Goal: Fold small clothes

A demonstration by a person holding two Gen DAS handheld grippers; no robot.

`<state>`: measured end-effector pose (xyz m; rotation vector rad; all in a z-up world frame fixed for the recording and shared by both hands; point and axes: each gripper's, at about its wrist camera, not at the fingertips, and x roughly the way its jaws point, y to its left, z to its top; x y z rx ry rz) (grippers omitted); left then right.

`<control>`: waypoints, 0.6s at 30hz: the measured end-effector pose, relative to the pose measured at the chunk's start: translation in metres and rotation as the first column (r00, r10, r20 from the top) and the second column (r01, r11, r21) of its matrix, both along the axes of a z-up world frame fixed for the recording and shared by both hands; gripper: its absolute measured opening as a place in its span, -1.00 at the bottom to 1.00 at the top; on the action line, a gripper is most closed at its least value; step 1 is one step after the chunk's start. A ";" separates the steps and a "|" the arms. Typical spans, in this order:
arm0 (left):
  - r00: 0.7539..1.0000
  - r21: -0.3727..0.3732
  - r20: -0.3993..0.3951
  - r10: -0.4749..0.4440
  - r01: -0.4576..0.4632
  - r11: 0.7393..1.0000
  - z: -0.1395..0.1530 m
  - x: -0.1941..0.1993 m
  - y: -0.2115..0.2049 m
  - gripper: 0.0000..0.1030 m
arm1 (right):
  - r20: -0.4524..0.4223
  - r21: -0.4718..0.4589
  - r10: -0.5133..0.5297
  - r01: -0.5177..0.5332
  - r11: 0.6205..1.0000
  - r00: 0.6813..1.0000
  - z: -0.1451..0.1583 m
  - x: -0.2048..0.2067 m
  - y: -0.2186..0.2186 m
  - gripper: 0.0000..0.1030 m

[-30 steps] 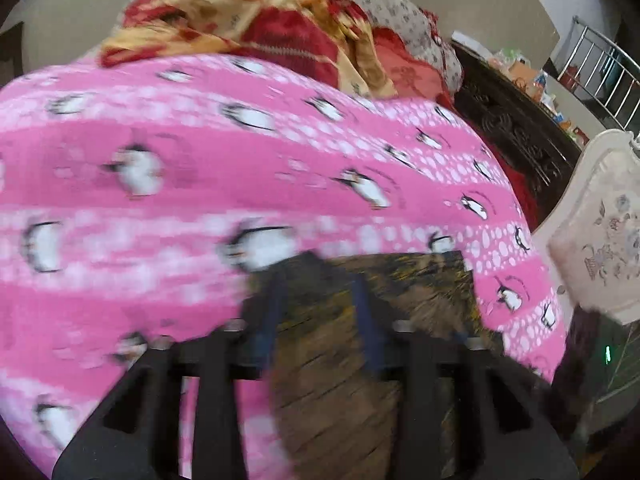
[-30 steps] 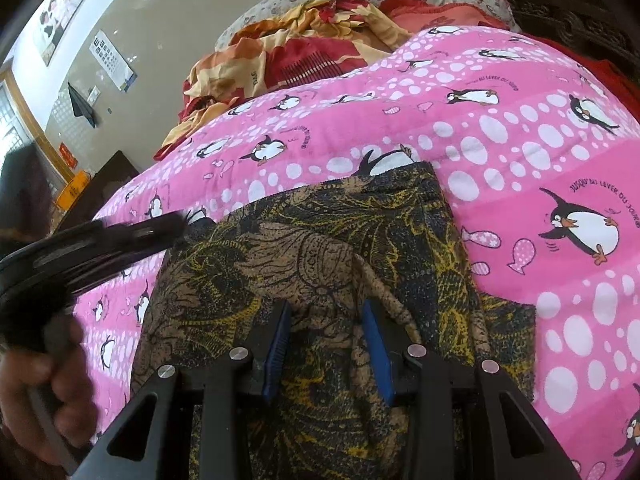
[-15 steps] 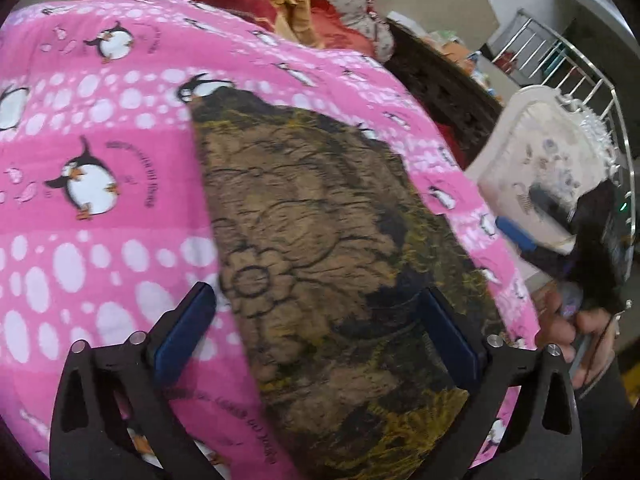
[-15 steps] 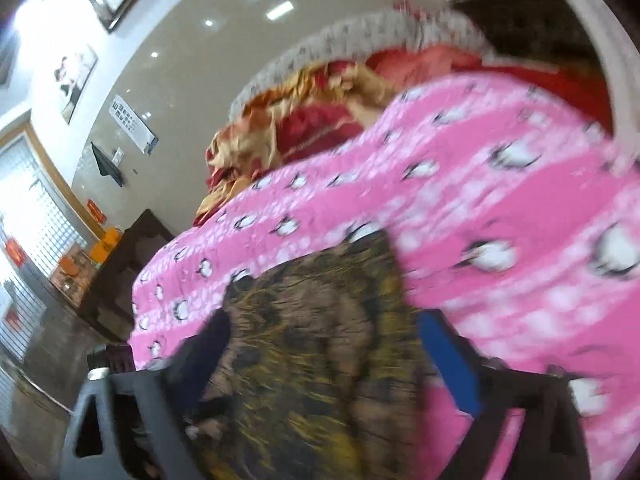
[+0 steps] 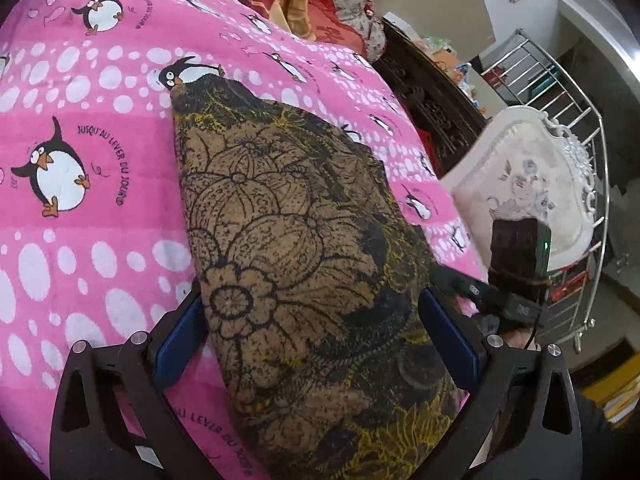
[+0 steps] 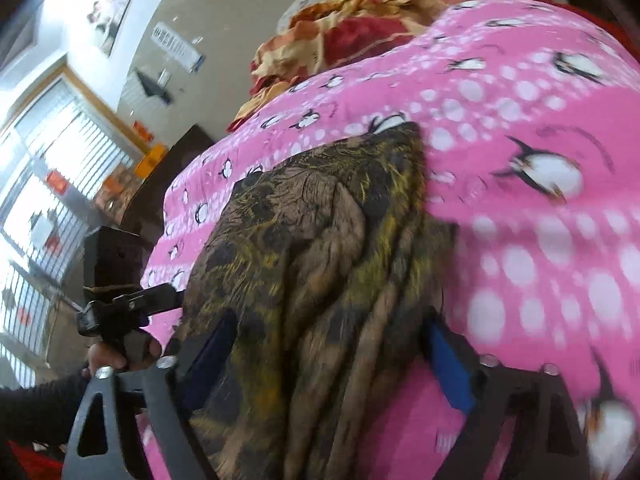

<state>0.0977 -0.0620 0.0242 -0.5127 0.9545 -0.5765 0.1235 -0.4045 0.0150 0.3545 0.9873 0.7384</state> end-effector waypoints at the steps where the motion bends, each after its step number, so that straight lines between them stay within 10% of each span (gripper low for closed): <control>1: 1.000 0.000 0.002 0.006 -0.006 1.000 0.000 0.000 -0.001 0.97 | -0.011 0.024 0.028 -0.027 0.999 1.000 -0.002 0.008 0.003 0.10; 6: 0.996 -0.039 -0.006 0.083 -0.084 0.996 -0.001 0.003 0.006 0.73 | -0.043 0.093 0.064 -0.059 0.994 0.997 -0.014 0.023 0.003 -0.10; 8: 0.991 -0.026 -0.032 0.129 -0.130 0.991 -0.006 0.007 0.012 -0.27 | -0.052 0.114 0.063 -0.056 0.992 0.997 -0.017 0.024 0.001 -0.12; 9: 0.987 -0.018 -0.058 0.151 -0.152 0.988 -0.010 0.010 0.015 -0.45 | -0.057 0.122 0.057 -0.050 0.991 0.997 -0.019 0.024 0.000 -0.15; 18: 0.987 0.113 0.081 0.137 -0.146 0.983 0.026 0.003 0.011 -0.66 | -0.189 0.117 -0.054 0.077 0.990 0.981 -0.018 0.019 0.005 -0.43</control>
